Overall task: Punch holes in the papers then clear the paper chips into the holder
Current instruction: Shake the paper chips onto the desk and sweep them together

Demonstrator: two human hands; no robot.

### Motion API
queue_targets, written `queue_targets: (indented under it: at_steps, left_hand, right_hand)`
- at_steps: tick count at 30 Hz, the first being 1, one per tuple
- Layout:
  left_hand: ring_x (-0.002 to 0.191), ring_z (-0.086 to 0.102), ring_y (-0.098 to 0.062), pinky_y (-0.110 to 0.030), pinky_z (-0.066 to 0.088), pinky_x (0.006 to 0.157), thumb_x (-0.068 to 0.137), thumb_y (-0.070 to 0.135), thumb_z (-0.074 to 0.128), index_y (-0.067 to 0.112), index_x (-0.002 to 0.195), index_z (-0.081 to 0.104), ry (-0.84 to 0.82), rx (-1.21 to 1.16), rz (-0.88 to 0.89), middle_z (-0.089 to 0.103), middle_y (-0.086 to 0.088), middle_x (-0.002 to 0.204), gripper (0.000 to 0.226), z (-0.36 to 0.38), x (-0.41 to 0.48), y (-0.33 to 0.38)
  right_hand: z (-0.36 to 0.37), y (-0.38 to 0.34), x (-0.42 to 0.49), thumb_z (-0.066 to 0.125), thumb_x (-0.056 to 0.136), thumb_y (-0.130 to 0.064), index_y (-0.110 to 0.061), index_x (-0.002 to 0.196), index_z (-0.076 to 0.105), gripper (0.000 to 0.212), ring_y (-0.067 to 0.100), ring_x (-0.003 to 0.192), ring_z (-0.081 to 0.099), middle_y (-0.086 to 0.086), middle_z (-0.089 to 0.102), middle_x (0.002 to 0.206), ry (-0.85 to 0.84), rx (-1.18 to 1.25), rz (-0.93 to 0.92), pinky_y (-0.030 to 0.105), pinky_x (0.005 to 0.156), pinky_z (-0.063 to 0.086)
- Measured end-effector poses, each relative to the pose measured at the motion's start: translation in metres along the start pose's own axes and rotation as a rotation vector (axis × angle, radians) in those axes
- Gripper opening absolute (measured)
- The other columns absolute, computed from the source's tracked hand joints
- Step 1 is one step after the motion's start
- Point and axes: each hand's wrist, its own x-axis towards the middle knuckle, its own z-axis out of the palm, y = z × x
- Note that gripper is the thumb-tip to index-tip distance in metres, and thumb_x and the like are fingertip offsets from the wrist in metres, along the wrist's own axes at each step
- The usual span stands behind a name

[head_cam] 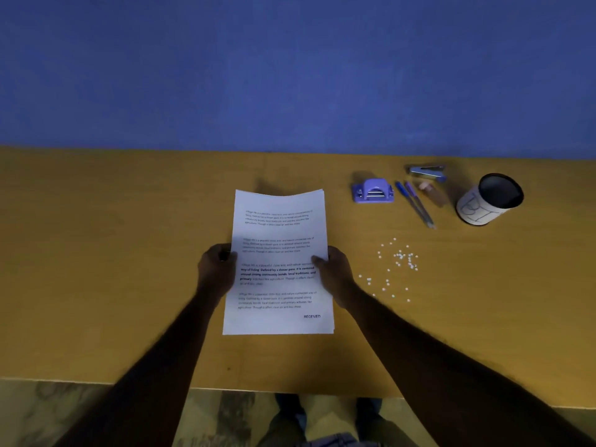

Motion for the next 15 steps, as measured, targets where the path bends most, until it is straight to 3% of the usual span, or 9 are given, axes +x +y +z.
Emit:
queue_targets:
  at_steps: [4, 9, 15]
  left_hand:
    - [0.095, 0.068, -0.031, -0.047, 0.057, 0.085, 0.094, 0.016, 0.055, 0.009, 0.118, 0.065, -0.007, 0.044, -0.005, 0.071, -0.012, 0.109, 0.027, -0.011, 0.004, -0.011]
    - [0.096, 0.068, -0.031, -0.046, 0.057, 0.086, 0.093, 0.015, 0.060, 0.008, 0.118, 0.068, -0.021, 0.097, -0.008, 0.072, -0.013, 0.110, 0.027, -0.023, 0.014, -0.023]
    - [0.090, 0.066, -0.025, -0.031, 0.049, 0.077, 0.092, 0.016, 0.061, 0.011, 0.113, 0.072, -0.043, 0.192, 0.060, 0.074, -0.011, 0.108, 0.024, -0.029, 0.019, -0.029]
  right_hand:
    - [0.019, 0.004, -0.001, 0.055, 0.095, -0.012, -0.003, 0.120, 0.058, 0.026, 0.028, 0.111, 0.062, 0.012, 0.065, 0.123, -0.005, -0.102, -0.025, 0.047, 0.099, 0.051]
    - [0.030, 0.010, -0.004, 0.055, 0.095, -0.018, -0.006, 0.119, 0.056, 0.027, 0.025, 0.106, 0.064, 0.011, 0.065, 0.121, -0.010, -0.238, -0.075, 0.040, 0.091, 0.055]
    - [0.029, 0.011, -0.005, 0.056, 0.092, -0.019, -0.008, 0.124, 0.057, 0.034, 0.026, 0.113, 0.061, 0.009, 0.064, 0.123, 0.085, -0.459, -0.191, 0.042, 0.097, 0.051]
